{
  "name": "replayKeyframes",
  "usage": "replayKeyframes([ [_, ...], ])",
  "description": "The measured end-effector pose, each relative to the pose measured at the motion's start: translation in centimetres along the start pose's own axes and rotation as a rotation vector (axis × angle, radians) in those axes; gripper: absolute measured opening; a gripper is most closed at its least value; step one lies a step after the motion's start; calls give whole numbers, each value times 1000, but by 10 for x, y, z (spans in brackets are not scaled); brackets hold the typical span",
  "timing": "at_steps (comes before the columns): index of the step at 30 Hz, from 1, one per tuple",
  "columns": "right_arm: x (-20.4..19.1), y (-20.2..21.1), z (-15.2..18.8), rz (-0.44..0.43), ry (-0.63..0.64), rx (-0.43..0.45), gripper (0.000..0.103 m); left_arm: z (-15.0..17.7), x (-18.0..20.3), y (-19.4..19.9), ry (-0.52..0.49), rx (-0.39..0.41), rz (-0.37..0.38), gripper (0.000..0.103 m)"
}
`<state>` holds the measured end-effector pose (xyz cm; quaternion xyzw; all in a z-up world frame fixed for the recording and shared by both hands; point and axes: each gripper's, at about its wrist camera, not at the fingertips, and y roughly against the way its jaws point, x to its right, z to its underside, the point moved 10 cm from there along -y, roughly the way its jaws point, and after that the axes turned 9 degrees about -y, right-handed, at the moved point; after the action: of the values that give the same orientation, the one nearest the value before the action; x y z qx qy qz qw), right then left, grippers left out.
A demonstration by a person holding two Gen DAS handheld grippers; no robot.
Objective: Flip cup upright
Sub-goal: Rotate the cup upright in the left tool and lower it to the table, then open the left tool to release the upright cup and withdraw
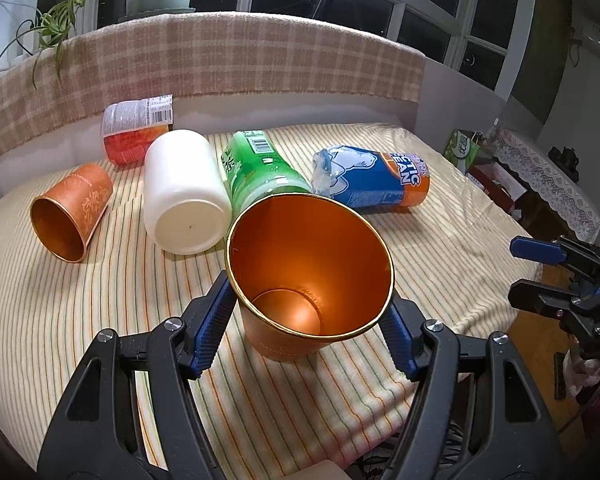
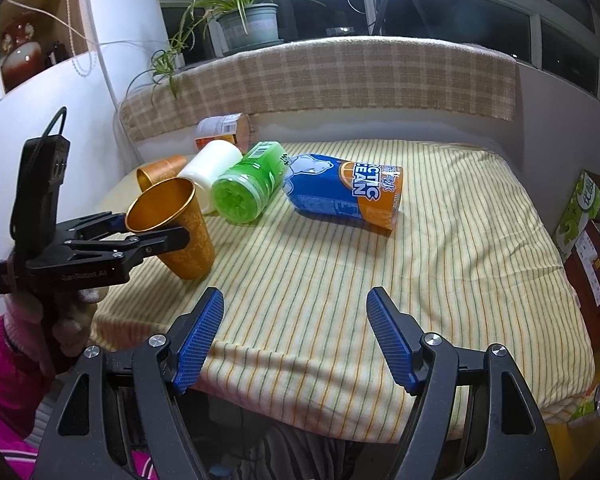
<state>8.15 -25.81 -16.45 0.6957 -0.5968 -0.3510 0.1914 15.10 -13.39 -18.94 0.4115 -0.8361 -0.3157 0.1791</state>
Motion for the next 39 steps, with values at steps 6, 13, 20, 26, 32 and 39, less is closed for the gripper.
replayKeyframes([
  [6, -1, 0, 0, -2, 5, 0, 74, 2, 2, -1, -21, -6, -10, 71],
  [13, -3, 0, -1, -5, 7, 2, 74, 4, 2, 0, -37, -6, -27, 72],
  [20, -9, 2, -3, -14, 13, 18, 74, 7, 3, 7, -61, 2, -38, 88],
  [26, -16, 6, -9, -20, 21, 49, 74, 9, -7, 24, -46, 18, -71, 90],
  [32, -21, 9, -18, -14, 18, 85, 74, 10, -16, 56, -40, 61, -119, 90],
  [39, -26, 22, -39, 28, -14, 180, 74, -4, -37, 120, 29, 199, -268, 90],
])
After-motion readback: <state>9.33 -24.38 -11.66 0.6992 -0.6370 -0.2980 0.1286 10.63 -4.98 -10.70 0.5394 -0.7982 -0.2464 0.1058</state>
